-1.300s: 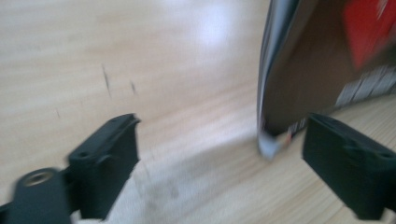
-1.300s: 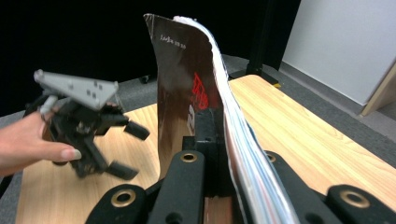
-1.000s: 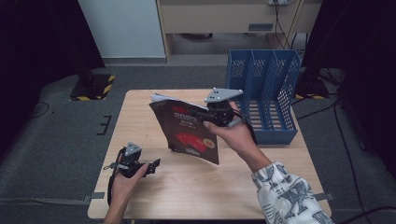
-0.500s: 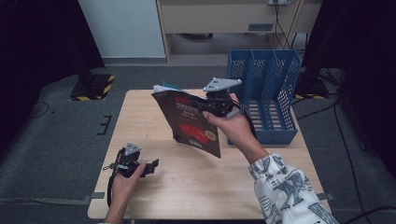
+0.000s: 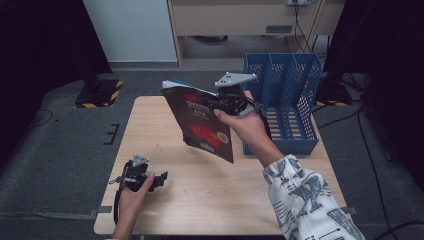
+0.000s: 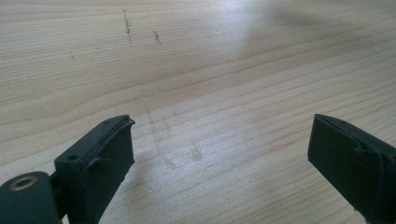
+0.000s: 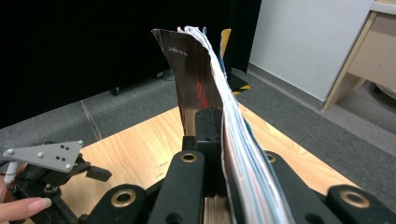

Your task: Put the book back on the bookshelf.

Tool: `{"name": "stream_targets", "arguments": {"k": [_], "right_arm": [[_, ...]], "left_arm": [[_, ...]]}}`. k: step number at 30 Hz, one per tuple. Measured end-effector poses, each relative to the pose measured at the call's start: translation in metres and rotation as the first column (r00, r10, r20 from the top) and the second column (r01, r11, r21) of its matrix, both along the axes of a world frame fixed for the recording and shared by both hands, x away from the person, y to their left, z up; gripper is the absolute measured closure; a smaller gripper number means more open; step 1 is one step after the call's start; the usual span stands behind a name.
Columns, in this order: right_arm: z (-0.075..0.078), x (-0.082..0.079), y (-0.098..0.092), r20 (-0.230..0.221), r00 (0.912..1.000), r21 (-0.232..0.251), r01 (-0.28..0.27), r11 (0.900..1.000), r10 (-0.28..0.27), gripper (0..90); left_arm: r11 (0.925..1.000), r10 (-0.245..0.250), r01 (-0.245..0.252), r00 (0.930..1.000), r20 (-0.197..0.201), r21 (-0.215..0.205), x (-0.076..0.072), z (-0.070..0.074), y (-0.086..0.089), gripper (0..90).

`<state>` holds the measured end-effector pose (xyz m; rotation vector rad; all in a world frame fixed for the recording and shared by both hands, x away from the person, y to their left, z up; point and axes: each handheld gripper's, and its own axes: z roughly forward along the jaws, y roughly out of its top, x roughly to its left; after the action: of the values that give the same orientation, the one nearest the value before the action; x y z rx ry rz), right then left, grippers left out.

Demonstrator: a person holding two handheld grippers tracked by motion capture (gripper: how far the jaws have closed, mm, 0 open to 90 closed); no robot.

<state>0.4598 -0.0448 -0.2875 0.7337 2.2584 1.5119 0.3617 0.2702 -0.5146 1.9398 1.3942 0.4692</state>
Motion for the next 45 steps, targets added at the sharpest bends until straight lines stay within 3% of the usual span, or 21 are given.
{"name": "stream_targets", "arguments": {"k": [16,28,45], "right_arm": [[0.022,0.004,-0.008,0.019,0.9991,0.008,0.038,0.999,-0.038,87.1],[0.05,0.006,-0.025,0.03,0.998,0.046,0.053,0.998,-0.055,87.2],[0.072,0.01,-0.042,0.045,0.9953,0.032,0.084,0.996,-0.086,87.2]], "left_arm": [[0.9998,-0.017,0.017,0.9997,-0.015,0.014,0.001,-0.003,-0.003,6.4],[0.9995,-0.014,0.015,0.9992,-0.037,0.029,0.003,-0.006,-0.004,6.4],[0.9982,-0.01,0.013,0.9982,-0.059,0.059,0.004,-0.011,-0.005,5.9]]}}
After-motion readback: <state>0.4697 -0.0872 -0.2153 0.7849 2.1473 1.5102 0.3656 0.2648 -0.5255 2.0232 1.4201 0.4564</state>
